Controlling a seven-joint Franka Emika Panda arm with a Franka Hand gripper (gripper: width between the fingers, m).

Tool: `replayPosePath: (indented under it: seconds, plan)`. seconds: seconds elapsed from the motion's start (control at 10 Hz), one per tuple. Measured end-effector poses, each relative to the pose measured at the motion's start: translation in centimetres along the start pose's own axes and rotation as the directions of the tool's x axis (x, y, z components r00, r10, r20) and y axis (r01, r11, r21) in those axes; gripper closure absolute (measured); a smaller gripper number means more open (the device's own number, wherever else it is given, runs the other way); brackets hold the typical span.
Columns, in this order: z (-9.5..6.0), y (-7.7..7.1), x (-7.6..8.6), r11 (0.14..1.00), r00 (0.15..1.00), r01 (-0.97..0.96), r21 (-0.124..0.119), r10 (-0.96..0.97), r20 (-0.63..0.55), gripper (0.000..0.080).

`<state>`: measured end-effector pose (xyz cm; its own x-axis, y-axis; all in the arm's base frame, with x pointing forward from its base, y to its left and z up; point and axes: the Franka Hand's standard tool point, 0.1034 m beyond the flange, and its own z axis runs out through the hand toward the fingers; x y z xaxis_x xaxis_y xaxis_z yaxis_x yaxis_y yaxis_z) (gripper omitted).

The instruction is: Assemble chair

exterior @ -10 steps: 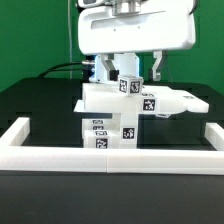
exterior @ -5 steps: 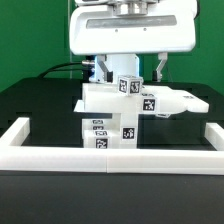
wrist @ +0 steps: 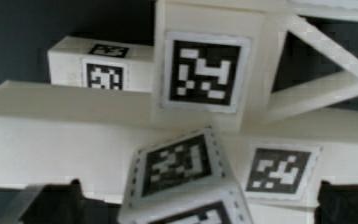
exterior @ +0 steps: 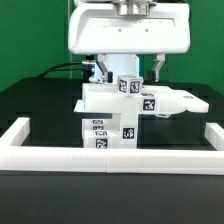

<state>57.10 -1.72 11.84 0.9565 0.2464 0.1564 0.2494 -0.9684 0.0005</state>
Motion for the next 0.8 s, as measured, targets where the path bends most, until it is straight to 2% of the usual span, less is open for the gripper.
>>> replayPosePath:
  seconds: [0.2,0.3,0.4,0.7,0.8]
  plan:
    - [0.01,0.06,-0.03,1.000,1.000,0.028,-0.002,-0.028,0.001,0.0424]
    - [0.02,0.06,-0.03,1.000,1.000,0.027,-0.002,-0.027,0.002,0.0424]
    - [0.02,0.07,-0.03,1.000,1.000,0.022,-0.002,-0.022,0.001,0.0515]
    - [0.02,0.08,-0.03,0.999,0.999,-0.038,-0.001,0.038,0.001,0.0515]
    - [0.05,0.11,-0.06,0.987,0.987,-0.160,-0.001,0.160,0.001,0.0515]
